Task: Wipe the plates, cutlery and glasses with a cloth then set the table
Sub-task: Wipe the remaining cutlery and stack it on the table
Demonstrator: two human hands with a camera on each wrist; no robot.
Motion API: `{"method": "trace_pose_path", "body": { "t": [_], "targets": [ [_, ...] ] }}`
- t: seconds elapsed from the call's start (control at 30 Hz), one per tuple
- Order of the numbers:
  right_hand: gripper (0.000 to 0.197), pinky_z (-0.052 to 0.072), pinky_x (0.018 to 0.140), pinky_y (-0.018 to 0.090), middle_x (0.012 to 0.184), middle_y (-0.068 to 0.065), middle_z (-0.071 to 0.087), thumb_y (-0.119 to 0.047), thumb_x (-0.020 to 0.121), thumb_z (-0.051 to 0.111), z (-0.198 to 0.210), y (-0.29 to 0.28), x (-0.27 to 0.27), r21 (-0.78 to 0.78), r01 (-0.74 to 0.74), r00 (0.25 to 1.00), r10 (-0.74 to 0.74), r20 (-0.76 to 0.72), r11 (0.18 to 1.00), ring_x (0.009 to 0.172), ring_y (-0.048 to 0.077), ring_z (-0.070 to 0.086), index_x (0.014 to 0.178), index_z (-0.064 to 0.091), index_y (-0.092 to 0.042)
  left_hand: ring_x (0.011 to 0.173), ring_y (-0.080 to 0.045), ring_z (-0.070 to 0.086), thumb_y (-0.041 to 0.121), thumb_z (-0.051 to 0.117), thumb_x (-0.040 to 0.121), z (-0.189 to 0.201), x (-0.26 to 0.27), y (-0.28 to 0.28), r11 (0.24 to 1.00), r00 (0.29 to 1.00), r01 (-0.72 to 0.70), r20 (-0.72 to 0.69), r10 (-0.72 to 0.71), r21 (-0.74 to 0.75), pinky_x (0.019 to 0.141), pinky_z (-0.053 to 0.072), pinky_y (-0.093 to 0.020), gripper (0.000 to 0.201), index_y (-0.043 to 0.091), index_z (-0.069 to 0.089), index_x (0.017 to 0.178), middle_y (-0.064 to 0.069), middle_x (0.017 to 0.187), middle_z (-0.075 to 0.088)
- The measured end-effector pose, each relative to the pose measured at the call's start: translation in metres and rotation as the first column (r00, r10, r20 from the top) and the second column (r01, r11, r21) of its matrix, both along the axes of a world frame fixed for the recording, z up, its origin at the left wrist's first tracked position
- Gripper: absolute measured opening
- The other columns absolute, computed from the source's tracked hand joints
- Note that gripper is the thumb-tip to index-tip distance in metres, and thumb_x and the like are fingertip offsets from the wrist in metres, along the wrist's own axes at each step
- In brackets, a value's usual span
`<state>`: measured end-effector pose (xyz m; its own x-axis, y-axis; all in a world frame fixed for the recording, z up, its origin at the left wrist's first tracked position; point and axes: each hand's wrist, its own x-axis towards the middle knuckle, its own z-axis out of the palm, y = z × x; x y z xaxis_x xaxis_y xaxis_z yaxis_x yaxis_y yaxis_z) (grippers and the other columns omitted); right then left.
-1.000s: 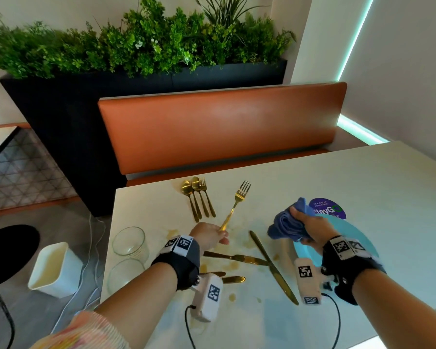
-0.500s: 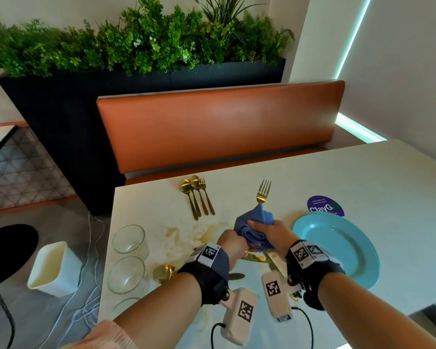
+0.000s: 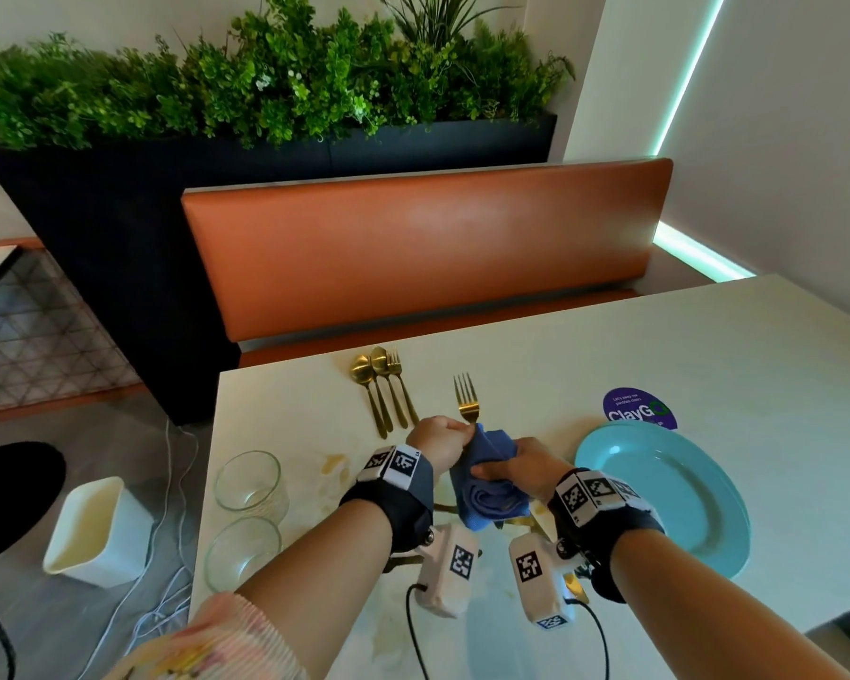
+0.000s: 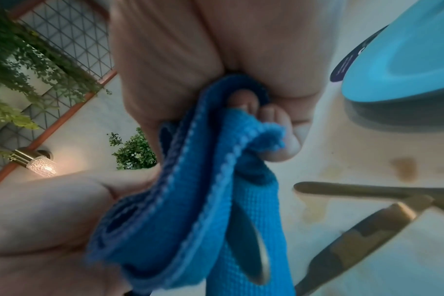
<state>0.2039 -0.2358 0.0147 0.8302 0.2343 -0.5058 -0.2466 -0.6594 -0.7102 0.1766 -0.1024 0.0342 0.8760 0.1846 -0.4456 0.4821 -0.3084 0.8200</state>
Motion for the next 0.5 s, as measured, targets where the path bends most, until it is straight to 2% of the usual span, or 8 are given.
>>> {"method": "trace_pose_path", "body": {
  "t": [0.07, 0.13, 0.2, 0.3, 0.33, 0.4, 0.47, 0.5],
  "targets": [
    [0.042, 0.05, 0.088, 0.036, 0.107, 0.019, 0.067, -0.023, 0.076, 0.076, 0.0, 0.005, 0.006, 0.012, -0.019, 1.0, 0.019, -0.008, 1.0, 0.089, 0.024, 0.06, 0.108, 0.063, 0.002, 0.093, -0.02, 0.056, 0.026, 0.058, 0.092, -0.004, 0.01, 0.0, 0.996, 0.998, -0.059, -0.016, 0.058, -0.064, 0.088, 0.047, -0.031, 0.013, 0.017, 0.066, 0.089, -0.007, 0.102, 0.067],
    [0.044, 0.05, 0.088, 0.035, 0.111, 0.019, 0.066, -0.026, 0.076, 0.075, -0.002, 0.008, 0.014, -0.003, -0.045, 0.999, 0.045, -0.018, 0.999, 0.09, 0.024, 0.06, 0.109, 0.063, 0.001, 0.092, -0.019, 0.055, 0.025, 0.062, 0.09, -0.009, 0.022, 0.002, 0.99, 0.996, -0.08, -0.055, 0.074, -0.115, 0.082, 0.044, -0.027, 0.019, 0.011, 0.068, 0.1, -0.01, 0.114, 0.067],
    [0.043, 0.048, 0.081, 0.031, 0.112, 0.017, 0.066, -0.027, 0.078, 0.073, -0.004, 0.011, 0.022, -0.037, -0.08, 0.996, 0.079, -0.027, 0.996, 0.089, 0.022, 0.058, 0.11, 0.062, -0.001, 0.1, -0.023, 0.056, 0.025, 0.062, 0.09, -0.009, 0.033, 0.002, 0.986, 0.989, -0.101, -0.122, 0.085, -0.13, 0.08, 0.038, -0.025, 0.033, 0.002, 0.065, 0.114, -0.011, 0.122, 0.063],
    [0.041, 0.046, 0.072, 0.025, 0.104, 0.015, 0.065, -0.027, 0.08, 0.071, -0.008, 0.016, 0.037, -0.066, -0.125, 0.992, 0.123, -0.04, 0.99, 0.087, 0.02, 0.055, 0.11, 0.062, -0.001, 0.117, -0.026, 0.055, 0.025, 0.06, 0.092, -0.013, 0.051, 0.007, 0.981, 0.977, -0.157, -0.167, 0.136, -0.117, 0.084, 0.037, -0.028, 0.039, -0.003, 0.061, 0.119, -0.011, 0.129, 0.06],
    [0.039, 0.045, 0.067, 0.023, 0.098, 0.013, 0.064, -0.027, 0.08, 0.071, -0.008, 0.018, 0.042, -0.073, -0.142, 0.989, 0.139, -0.048, 0.987, 0.084, 0.019, 0.055, 0.108, 0.063, -0.002, 0.115, -0.025, 0.055, 0.026, 0.059, 0.093, -0.014, 0.057, 0.009, 0.977, 0.974, -0.175, -0.17, 0.153, -0.123, 0.086, 0.037, -0.029, 0.04, -0.003, 0.06, 0.12, -0.01, 0.129, 0.059],
    [0.035, 0.042, 0.06, 0.019, 0.091, 0.008, 0.06, -0.029, 0.08, 0.071, -0.007, 0.021, 0.054, -0.116, -0.187, 0.982, 0.181, -0.061, 0.975, 0.076, 0.017, 0.055, 0.103, 0.063, -0.004, 0.1, -0.02, 0.055, 0.027, 0.055, 0.095, -0.019, 0.072, 0.015, 0.967, 0.97, -0.203, -0.168, 0.177, -0.151, 0.086, 0.04, -0.03, 0.04, -0.001, 0.059, 0.122, -0.009, 0.126, 0.06],
    [0.035, 0.044, 0.064, 0.021, 0.087, 0.007, 0.06, -0.032, 0.08, 0.07, -0.009, 0.021, 0.066, -0.183, -0.228, 0.973, 0.219, -0.068, 0.956, 0.074, 0.017, 0.054, 0.1, 0.064, -0.004, 0.087, -0.016, 0.051, 0.029, 0.053, 0.096, -0.025, 0.086, 0.021, 0.954, 0.961, -0.245, -0.171, 0.216, -0.174, 0.081, 0.042, -0.027, 0.036, 0.001, 0.062, 0.117, -0.009, 0.111, 0.059],
    [0.036, 0.045, 0.068, 0.024, 0.087, 0.007, 0.06, -0.033, 0.079, 0.07, -0.011, 0.02, 0.072, -0.22, -0.242, 0.97, 0.233, -0.068, 0.945, 0.076, 0.018, 0.054, 0.098, 0.065, -0.003, 0.088, -0.017, 0.051, 0.032, 0.053, 0.095, -0.028, 0.094, 0.027, 0.949, 0.951, -0.279, -0.177, 0.252, -0.15, 0.082, 0.042, -0.028, 0.033, 0.003, 0.065, 0.107, -0.006, 0.106, 0.057]
  ]
}}
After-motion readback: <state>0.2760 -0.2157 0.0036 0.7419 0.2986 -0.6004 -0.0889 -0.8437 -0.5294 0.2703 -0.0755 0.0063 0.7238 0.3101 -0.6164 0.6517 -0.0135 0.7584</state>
